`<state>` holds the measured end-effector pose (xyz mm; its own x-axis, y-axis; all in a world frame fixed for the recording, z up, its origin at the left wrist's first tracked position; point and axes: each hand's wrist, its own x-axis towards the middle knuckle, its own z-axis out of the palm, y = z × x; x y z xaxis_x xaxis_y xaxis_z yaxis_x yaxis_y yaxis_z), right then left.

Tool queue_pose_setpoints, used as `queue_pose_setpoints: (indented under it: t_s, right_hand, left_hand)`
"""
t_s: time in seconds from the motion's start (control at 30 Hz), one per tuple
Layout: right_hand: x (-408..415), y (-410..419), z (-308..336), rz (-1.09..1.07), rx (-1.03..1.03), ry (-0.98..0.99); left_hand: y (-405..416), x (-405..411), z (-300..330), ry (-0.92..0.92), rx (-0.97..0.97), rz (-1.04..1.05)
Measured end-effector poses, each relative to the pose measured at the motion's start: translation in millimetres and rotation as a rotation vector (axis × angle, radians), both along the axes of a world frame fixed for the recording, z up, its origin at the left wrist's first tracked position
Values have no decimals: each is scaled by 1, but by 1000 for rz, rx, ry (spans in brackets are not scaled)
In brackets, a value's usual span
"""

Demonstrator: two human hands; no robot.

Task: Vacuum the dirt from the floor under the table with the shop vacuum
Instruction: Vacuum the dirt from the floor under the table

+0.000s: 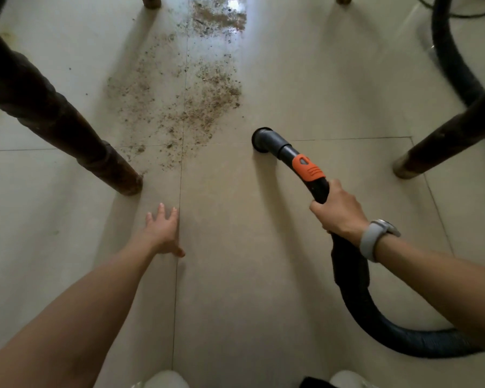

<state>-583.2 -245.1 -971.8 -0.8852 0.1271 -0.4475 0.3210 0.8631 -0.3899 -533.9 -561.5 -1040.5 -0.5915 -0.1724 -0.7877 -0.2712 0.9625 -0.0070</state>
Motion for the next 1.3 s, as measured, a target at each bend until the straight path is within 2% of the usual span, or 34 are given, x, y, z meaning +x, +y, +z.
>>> queue_pose_setpoints:
  t_s: [0.1, 0.3, 0.53, 1.3]
  right_hand:
    - [-13, -10, 3, -56, -109, -17]
    - [-21, -45, -6, 78, -202, -60]
    - [-38, -57, -10, 62, -321, -132]
    - [-18, -84, -6, 240, -342, -241]
  left_hand:
    - [-1, 0, -1, 8, 1, -4]
    - [-6, 10, -10, 87, 7, 4]
    - [-10, 15, -14, 139, 59, 57]
    - [-9, 18, -14, 164, 55, 84]
